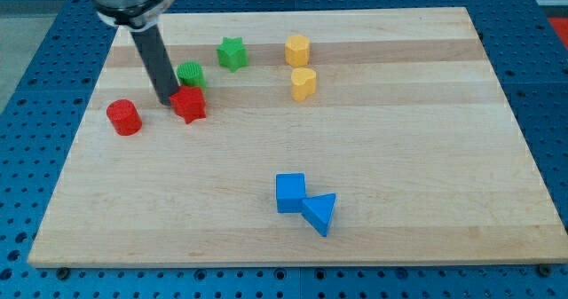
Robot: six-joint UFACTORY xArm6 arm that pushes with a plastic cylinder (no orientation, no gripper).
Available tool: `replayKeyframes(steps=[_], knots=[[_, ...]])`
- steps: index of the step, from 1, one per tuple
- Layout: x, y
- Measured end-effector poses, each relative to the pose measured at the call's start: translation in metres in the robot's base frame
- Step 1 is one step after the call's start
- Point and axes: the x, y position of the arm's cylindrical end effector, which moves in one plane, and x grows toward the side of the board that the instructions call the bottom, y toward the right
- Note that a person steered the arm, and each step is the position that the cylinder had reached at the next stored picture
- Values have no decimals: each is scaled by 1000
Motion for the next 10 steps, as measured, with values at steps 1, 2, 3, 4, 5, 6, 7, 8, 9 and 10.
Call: replayKeyframes(steps=[1, 2, 3, 4, 5, 6, 7, 8, 9, 10], knots=[[0, 5], [-1, -1], [-6, -27], [-11, -79], [1, -116], [4, -117], [16, -101], [39, -55], [46, -7], [45, 2]])
